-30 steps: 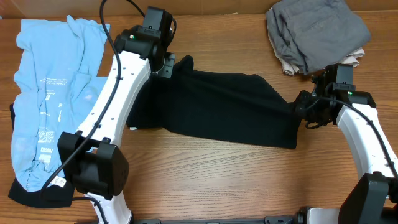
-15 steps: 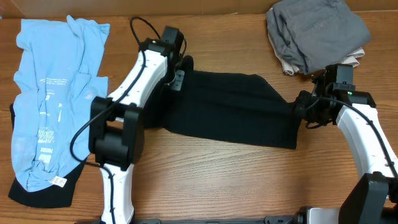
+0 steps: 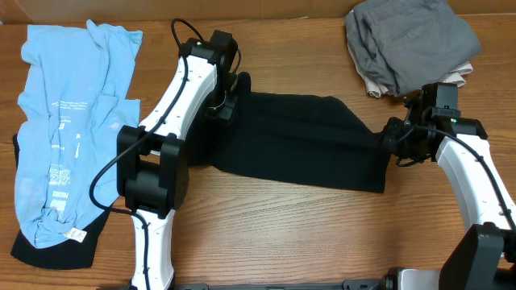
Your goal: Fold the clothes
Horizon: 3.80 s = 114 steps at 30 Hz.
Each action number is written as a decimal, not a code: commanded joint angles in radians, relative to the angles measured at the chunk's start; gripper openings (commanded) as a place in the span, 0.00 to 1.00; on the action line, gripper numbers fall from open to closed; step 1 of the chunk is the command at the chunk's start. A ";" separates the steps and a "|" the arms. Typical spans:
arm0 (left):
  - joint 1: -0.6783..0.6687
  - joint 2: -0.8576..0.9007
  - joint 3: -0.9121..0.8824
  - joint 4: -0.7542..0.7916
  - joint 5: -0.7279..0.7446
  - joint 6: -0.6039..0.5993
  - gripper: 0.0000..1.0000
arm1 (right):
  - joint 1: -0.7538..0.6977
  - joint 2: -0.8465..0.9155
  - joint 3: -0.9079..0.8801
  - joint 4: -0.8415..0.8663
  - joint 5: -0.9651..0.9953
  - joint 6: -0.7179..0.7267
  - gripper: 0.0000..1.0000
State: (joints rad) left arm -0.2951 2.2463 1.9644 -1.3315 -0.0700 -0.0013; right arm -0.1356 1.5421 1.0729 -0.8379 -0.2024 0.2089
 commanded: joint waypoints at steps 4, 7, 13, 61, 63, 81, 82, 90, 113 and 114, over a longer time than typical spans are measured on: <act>-0.013 0.000 -0.065 0.005 -0.046 0.066 0.61 | 0.003 -0.001 -0.006 0.007 0.006 -0.001 0.04; -0.013 0.000 -0.108 0.034 -0.071 0.065 0.62 | 0.003 -0.001 -0.006 0.006 0.007 -0.001 0.04; -0.013 0.000 -0.146 0.129 -0.067 0.054 0.63 | 0.003 -0.001 -0.006 0.006 0.006 -0.001 0.04; -0.006 0.075 0.098 0.001 -0.147 0.008 0.04 | 0.002 -0.001 -0.004 0.003 0.006 -0.001 0.04; -0.002 0.075 0.196 -0.062 -0.146 -0.005 0.04 | 0.002 -0.001 0.015 -0.006 0.006 0.000 0.04; 0.114 -0.043 1.012 -0.358 -0.118 -0.085 0.04 | 0.002 -0.005 0.773 -0.522 -0.001 -0.070 0.04; 0.120 -0.072 1.022 -0.358 -0.121 -0.085 0.04 | 0.002 -0.005 0.823 -0.554 -0.001 -0.079 0.04; 0.145 -0.362 1.029 -0.358 -0.125 -0.081 0.04 | 0.002 -0.005 1.184 -0.768 0.000 -0.082 0.04; 0.145 -0.688 0.885 -0.355 -0.352 -0.080 0.04 | 0.003 -0.214 1.336 -0.856 0.022 -0.103 0.04; 0.145 -0.664 0.846 -0.340 -0.375 -0.085 0.04 | 0.003 -0.174 1.336 -0.850 0.032 -0.110 0.04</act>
State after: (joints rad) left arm -0.1627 1.5402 2.8727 -1.6939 -0.3294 -0.0578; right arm -0.1284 1.3037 2.3993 -1.6978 -0.2371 0.1246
